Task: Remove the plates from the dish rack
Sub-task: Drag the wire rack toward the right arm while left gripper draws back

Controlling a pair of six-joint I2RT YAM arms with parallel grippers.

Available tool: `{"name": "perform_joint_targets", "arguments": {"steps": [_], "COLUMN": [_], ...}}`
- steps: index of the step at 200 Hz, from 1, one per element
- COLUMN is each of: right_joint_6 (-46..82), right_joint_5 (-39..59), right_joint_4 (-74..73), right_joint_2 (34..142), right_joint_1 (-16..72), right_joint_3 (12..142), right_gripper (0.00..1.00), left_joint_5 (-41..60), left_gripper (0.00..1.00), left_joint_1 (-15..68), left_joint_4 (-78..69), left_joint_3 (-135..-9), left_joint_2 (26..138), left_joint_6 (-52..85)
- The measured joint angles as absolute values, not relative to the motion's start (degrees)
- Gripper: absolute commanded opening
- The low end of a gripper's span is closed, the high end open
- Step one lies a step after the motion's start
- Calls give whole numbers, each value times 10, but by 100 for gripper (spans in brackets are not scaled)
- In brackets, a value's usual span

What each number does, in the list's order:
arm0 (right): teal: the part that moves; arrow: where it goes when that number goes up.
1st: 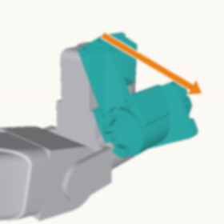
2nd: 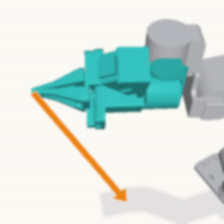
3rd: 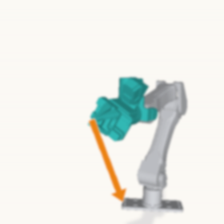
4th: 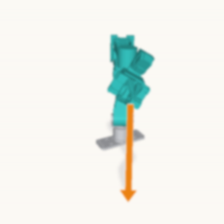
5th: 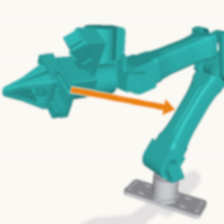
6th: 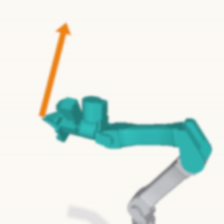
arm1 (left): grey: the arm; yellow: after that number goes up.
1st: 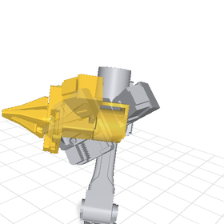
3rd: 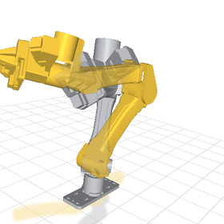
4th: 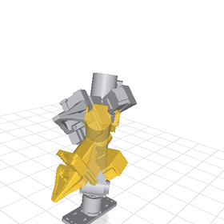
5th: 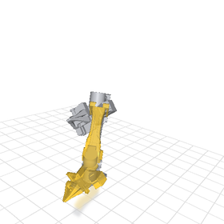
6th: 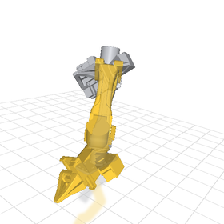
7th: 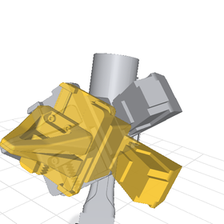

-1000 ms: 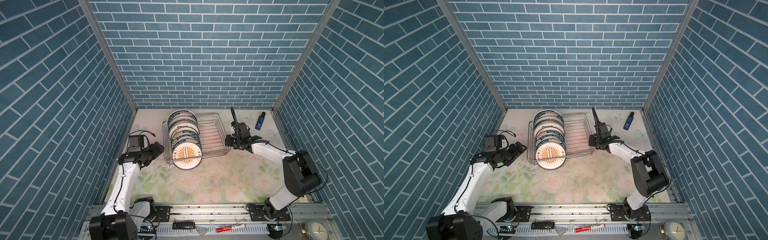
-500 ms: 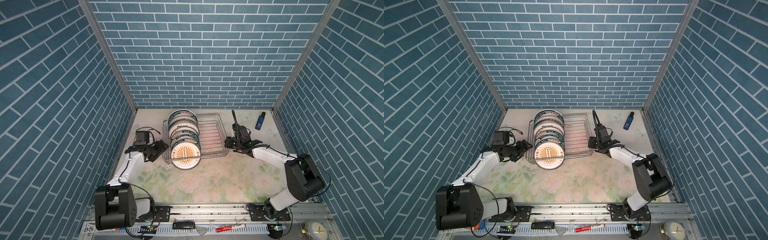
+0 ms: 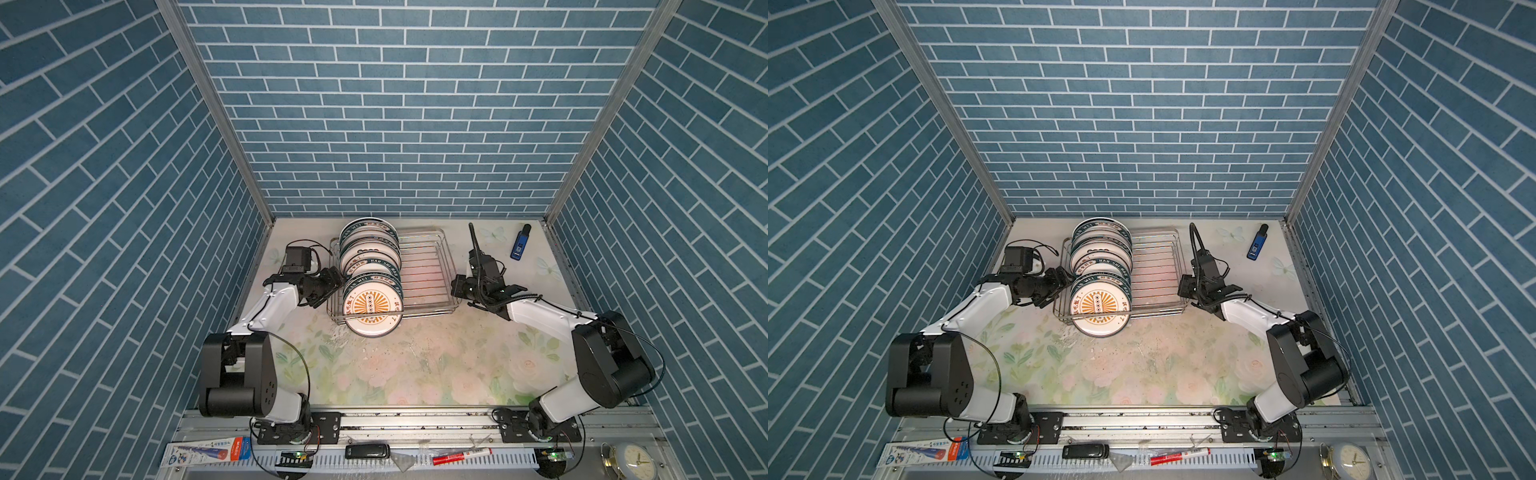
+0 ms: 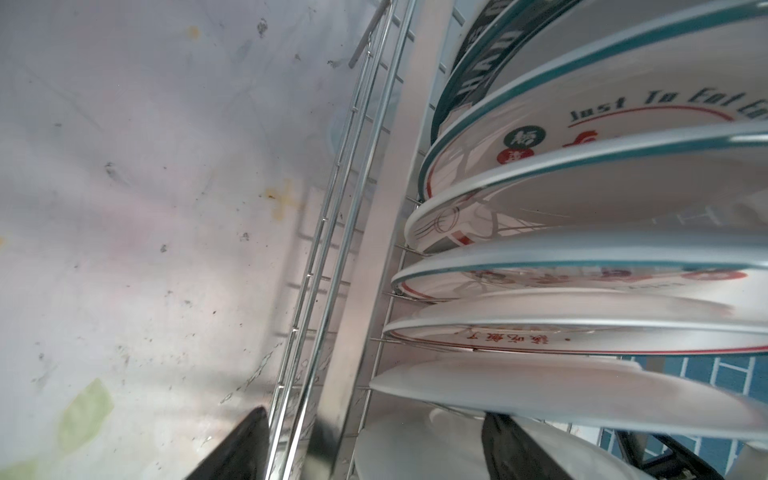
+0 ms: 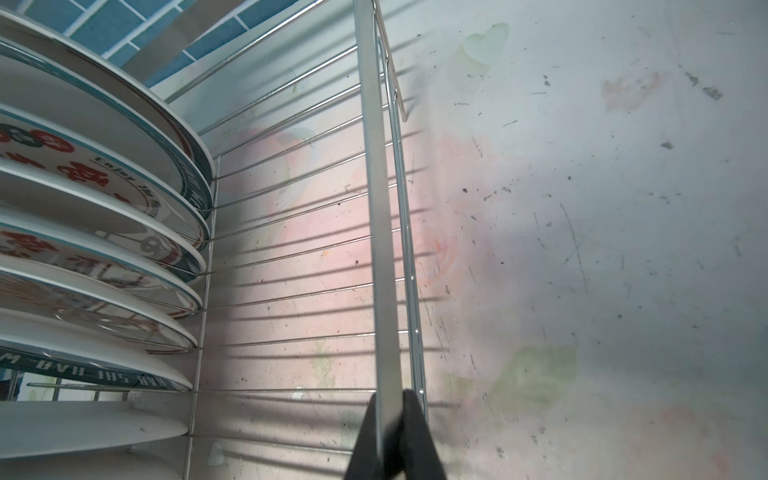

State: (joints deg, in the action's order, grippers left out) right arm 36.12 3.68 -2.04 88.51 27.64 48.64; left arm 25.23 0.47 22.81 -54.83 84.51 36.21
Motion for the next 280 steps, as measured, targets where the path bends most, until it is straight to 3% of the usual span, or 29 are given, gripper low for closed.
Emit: {"name": "perform_joint_targets", "arguments": {"steps": [58, 147, 221, 280], "right_joint_6": [330, 328, 397, 467], "right_joint_5": [69, 65, -17, -76], "right_joint_4": [-18, -22, 57, 210], "right_joint_2": [882, 854, 675, 463], "right_joint_1": [198, 97, 63, 62], "right_joint_3": [487, 455, 339, 261], "right_gripper": [0, 0, 0, 0], "left_joint_5": [251, 244, 236, 246], "left_gripper": [89, 89, 89, 89], "left_joint_1": [9, 30, 36, 37], "left_joint_4": [222, 218, 217, 210], "left_joint_3": [-604, -641, -619, -581], "left_joint_2": [878, 899, 880, 871], "left_joint_6": [357, 351, 349, 345]}}
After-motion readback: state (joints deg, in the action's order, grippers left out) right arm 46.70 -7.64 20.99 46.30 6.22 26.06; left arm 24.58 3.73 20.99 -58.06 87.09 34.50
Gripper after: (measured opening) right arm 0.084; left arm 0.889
